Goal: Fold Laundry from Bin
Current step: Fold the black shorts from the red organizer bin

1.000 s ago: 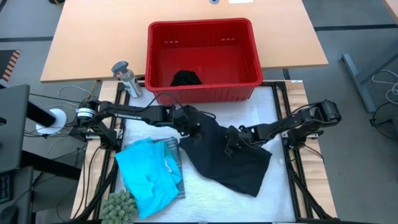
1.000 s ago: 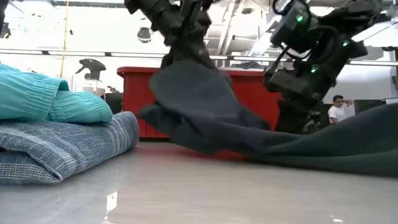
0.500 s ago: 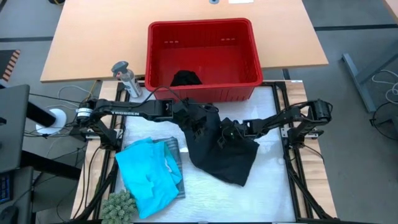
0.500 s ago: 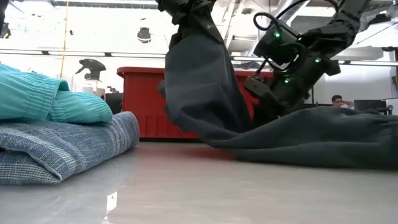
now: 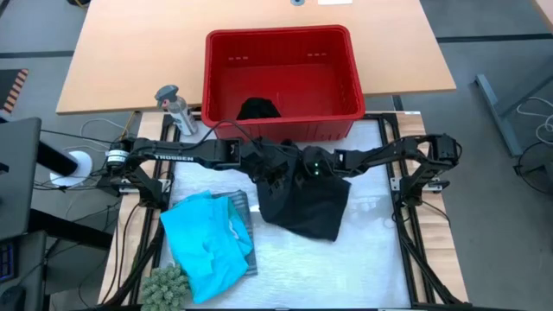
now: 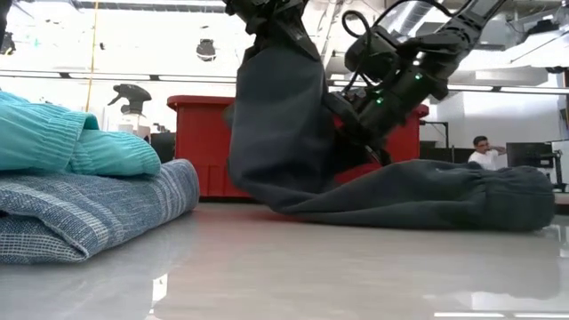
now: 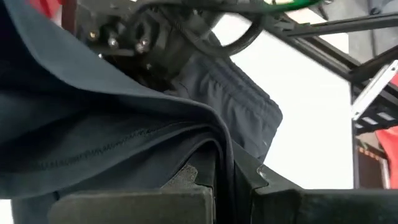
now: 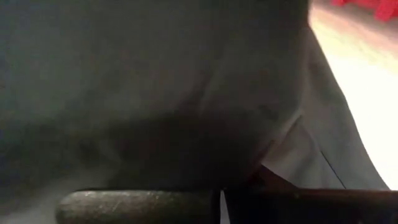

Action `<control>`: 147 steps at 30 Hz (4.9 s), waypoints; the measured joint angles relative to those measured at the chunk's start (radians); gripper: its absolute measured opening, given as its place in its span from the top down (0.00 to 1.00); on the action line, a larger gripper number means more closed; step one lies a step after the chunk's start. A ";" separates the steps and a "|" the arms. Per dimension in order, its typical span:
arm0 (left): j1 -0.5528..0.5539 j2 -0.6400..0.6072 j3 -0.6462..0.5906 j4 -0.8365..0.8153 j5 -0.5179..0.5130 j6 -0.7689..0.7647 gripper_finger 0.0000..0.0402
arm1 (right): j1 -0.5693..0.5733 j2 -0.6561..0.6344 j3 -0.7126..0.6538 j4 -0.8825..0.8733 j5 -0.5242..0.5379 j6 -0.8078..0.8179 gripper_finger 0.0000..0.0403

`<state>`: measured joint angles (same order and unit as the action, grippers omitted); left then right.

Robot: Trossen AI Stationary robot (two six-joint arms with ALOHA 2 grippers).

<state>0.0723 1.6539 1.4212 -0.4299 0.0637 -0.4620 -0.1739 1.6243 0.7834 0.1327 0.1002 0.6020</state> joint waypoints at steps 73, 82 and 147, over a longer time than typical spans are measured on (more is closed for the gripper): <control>0.017 -0.002 0.101 -0.306 -0.020 -0.021 1.00 | 0.310 -0.346 0.028 -0.843 0.144 0.366 0.95; 0.022 -0.002 0.101 -0.306 -0.025 -0.030 1.00 | 0.372 -0.181 0.028 -0.810 0.133 0.396 0.95; -0.079 0.262 0.105 0.123 0.148 -0.257 0.66 | 0.264 -0.099 0.029 -0.538 0.084 0.264 0.95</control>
<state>-0.0067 1.9158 1.5263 -0.3067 0.2118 -0.7185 0.0901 1.5257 0.8124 -0.4053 0.1844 0.8663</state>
